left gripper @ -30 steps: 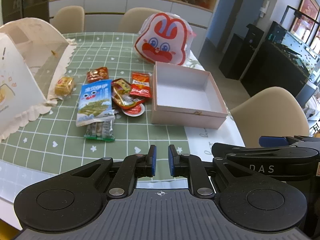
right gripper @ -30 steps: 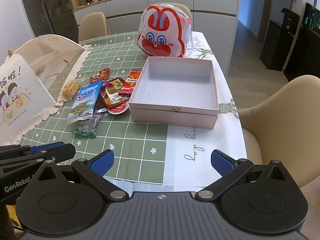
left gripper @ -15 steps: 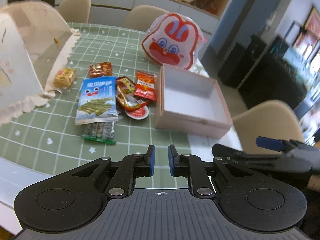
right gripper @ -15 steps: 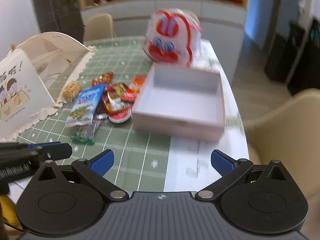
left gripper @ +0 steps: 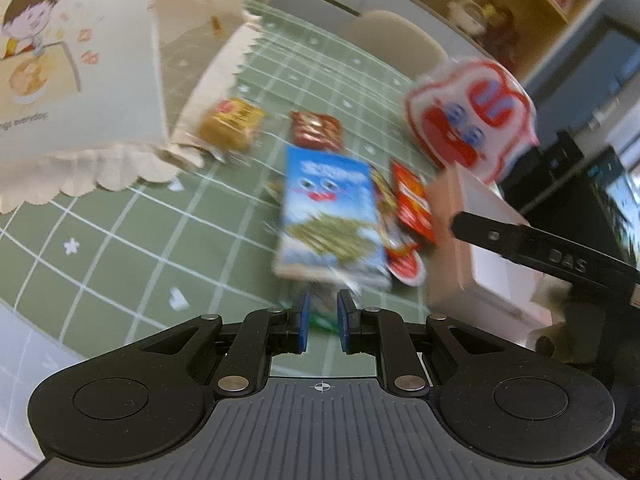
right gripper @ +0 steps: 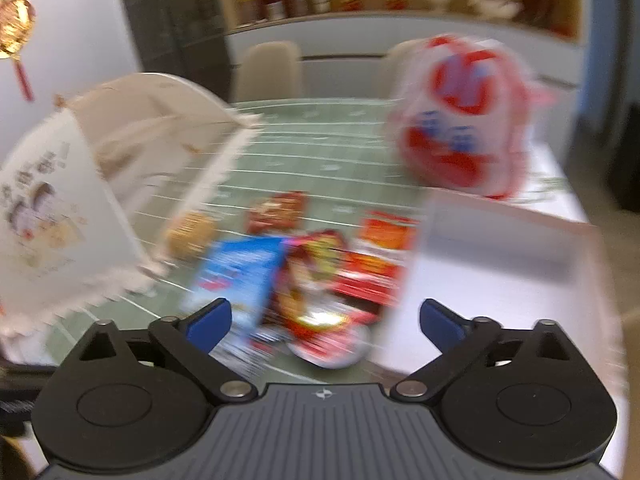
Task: Organize snacks
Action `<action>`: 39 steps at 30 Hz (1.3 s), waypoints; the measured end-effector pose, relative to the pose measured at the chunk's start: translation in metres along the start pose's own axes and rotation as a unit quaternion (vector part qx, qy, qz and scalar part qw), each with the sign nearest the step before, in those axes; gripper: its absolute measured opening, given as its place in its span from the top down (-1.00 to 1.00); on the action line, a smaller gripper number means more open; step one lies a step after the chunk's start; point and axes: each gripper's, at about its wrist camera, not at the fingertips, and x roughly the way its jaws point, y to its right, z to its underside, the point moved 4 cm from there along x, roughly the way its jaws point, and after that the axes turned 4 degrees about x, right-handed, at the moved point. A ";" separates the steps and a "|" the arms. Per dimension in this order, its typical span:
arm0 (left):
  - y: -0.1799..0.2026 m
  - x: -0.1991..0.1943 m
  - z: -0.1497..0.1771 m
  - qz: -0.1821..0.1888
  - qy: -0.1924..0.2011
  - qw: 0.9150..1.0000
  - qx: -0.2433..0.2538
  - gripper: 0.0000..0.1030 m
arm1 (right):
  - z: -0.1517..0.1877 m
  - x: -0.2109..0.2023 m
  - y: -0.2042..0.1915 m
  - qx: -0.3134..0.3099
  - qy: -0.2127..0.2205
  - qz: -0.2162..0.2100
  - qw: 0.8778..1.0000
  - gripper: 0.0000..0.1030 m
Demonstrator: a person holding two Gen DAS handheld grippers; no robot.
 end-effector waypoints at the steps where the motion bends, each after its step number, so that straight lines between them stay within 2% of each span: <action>1: -0.008 0.002 -0.004 -0.001 0.002 1.000 -0.007 0.67 | -0.005 0.015 -0.007 -0.002 -0.010 -0.011 1.000 -0.78; 5: -0.033 0.009 -0.020 0.000 0.013 1.000 -0.016 0.67 | -0.018 0.072 -0.028 -0.001 -0.046 -0.015 0.999 -0.62; 8: -0.049 0.011 -0.026 0.004 0.014 1.000 -0.023 0.67 | -0.038 0.100 -0.045 -0.033 -0.037 -0.017 0.999 -0.61; 10: -0.058 0.012 -0.027 0.001 0.016 0.999 -0.028 0.67 | -0.055 0.116 -0.061 -0.047 -0.042 -0.040 0.997 -0.70; 11: -0.062 0.010 -0.025 0.001 0.016 0.999 -0.033 0.67 | -0.062 0.126 -0.071 -0.056 -0.052 -0.066 0.995 -0.81; 12: -0.066 0.009 -0.023 0.001 0.015 0.999 -0.038 0.67 | -0.068 0.137 -0.082 -0.062 -0.063 -0.088 0.992 -0.83; 13: -0.070 0.008 -0.020 0.002 0.012 0.999 -0.044 0.67 | -0.071 0.146 -0.089 -0.059 -0.068 -0.093 0.991 -0.83; 16: -0.084 0.005 -0.012 -0.005 0.003 0.998 -0.058 0.67 | -0.076 0.186 -0.111 -0.014 -0.096 -0.069 0.993 -0.84; 19: -0.098 0.002 -0.009 -0.011 -0.001 0.997 -0.074 0.67 | -0.070 0.218 -0.130 0.049 -0.135 -0.092 0.985 -0.82; 20: -0.102 0.000 -0.009 -0.014 0.000 0.997 -0.076 0.67 | -0.066 0.224 -0.138 0.034 -0.140 -0.086 0.986 -0.59; 22: -0.108 -0.002 -0.012 -0.015 0.004 0.997 -0.080 0.67 | -0.058 0.223 -0.150 -0.037 -0.141 -0.058 0.988 -0.08; 23: -0.111 -0.002 -0.014 -0.011 0.007 0.997 -0.081 0.67 | -0.058 0.218 -0.152 -0.057 -0.136 -0.060 0.987 -0.05; 25: -0.111 0.001 -0.018 0.001 0.009 0.997 -0.079 0.67 | -0.060 0.192 -0.141 -0.065 -0.124 -0.072 0.988 -0.03; 27: -0.105 0.007 -0.023 0.027 0.008 0.997 -0.074 0.67 | -0.066 0.166 -0.121 -0.065 -0.103 -0.061 0.991 -0.03; 31: -0.083 0.031 -0.040 0.110 0.004 0.992 -0.062 0.67 | -0.063 0.115 -0.065 -0.079 -0.049 0.029 0.995 -0.03; 33: -0.072 0.046 -0.046 0.124 -0.001 0.991 -0.055 0.67 | -0.050 0.101 -0.042 -0.082 -0.052 0.060 0.994 -0.03; 36: -0.064 0.075 -0.054 0.125 -0.021 0.990 -0.066 0.67 | -0.031 0.094 -0.025 -0.075 -0.064 0.067 0.993 -0.03; 39: -0.061 0.094 -0.054 0.147 -0.047 0.984 -0.090 0.67 | -0.016 0.086 -0.018 -0.057 -0.068 0.060 0.994 -0.03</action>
